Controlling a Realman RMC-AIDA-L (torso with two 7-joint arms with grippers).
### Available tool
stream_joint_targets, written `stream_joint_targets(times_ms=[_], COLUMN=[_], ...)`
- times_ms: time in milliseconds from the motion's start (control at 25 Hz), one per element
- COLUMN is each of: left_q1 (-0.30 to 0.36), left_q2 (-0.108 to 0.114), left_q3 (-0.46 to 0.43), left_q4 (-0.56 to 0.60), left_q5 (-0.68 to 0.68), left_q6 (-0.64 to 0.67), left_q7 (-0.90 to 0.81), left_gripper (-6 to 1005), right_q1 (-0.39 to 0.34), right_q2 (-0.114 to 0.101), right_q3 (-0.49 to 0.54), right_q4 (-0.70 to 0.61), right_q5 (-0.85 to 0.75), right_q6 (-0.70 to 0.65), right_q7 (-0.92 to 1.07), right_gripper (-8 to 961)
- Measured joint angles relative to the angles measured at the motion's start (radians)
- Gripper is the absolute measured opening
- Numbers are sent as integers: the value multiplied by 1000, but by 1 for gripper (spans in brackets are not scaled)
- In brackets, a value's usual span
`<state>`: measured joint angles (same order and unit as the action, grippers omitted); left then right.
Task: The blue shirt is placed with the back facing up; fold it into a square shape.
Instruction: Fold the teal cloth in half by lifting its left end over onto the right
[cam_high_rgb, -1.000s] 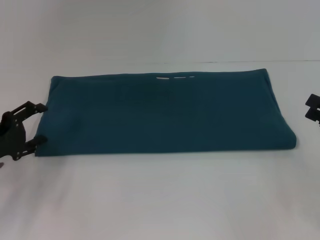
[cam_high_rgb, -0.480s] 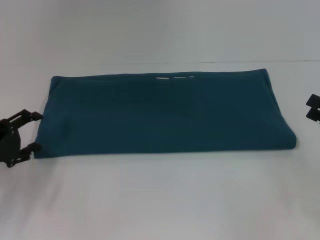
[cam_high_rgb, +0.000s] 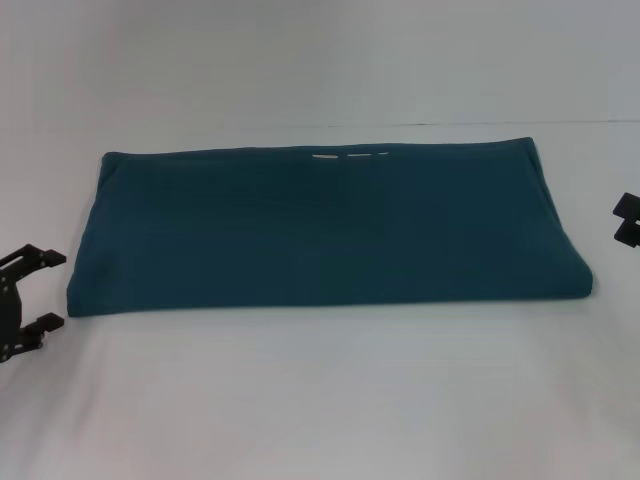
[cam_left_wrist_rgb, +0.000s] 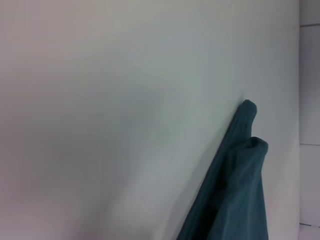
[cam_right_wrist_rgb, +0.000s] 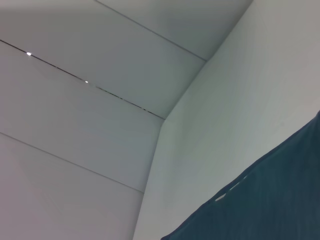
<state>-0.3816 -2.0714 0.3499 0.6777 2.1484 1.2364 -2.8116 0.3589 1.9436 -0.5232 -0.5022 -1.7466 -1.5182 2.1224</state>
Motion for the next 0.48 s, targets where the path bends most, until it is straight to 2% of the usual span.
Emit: stream_joint_targets(times_ms=[480], left_q1=[-6], left_q2=[-9], left_q3=[5], left_q4=[-23], left_q5=[1], left_q6=[-29], left_q7=[-5], left_gripper=[890], right_q1=[1], right_q2=[3], right_q3=[3], right_q4=[7], right_q5=[-2], right_q6=[3], right_q7=[1], right_gripper=[641])
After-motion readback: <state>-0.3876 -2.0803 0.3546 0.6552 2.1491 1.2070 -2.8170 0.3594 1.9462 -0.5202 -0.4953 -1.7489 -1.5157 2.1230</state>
